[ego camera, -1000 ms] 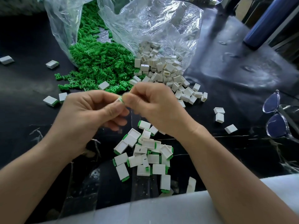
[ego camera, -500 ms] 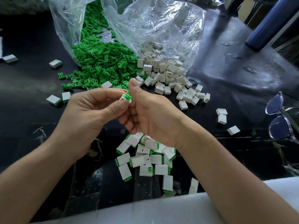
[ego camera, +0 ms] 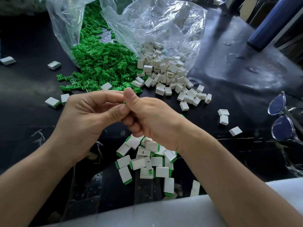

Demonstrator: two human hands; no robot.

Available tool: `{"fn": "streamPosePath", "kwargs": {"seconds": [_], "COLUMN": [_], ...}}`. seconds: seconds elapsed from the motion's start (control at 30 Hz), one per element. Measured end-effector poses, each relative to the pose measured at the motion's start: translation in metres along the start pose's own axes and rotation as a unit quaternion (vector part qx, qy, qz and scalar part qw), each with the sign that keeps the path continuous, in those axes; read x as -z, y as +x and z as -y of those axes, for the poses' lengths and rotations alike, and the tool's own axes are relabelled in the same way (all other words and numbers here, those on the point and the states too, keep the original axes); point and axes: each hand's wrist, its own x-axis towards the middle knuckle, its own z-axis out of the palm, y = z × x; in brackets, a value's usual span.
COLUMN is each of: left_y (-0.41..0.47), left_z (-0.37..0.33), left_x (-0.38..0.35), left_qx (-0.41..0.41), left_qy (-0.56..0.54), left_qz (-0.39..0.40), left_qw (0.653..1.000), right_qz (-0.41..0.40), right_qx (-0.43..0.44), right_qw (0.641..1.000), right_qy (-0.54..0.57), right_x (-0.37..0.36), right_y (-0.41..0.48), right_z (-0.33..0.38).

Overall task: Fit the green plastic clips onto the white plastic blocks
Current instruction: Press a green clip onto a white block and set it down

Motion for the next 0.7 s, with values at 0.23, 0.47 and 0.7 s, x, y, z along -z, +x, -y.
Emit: {"fn": "streamPosePath", "kwargs": {"seconds": [0.23, 0.47, 0.7], "left_y": [0.0001, 0.0009, 0.0017], "left_z": [0.001, 0.0033, 0.0067], "left_x": [0.0035, 0.0037, 0.0057], "left_qx": [0.007, 0.009, 0.019], "left_qy": [0.045, 0.052, 0.044], "left_qz": [0.018, 0.017, 0.007], "left_qw": [0.999, 0.998, 0.999], "right_qz": [0.007, -0.008, -0.001], "right_qx": [0.009, 0.005, 0.004], "right_qw": [0.999, 0.999, 1.0], "right_qy": [-0.035, -0.039, -0.006], "right_x": [-0.0006, -0.0039, -0.0052], "right_y": [-0.0022, -0.0032, 0.0002], "right_z": [0.0015, 0.0023, -0.0005]}}
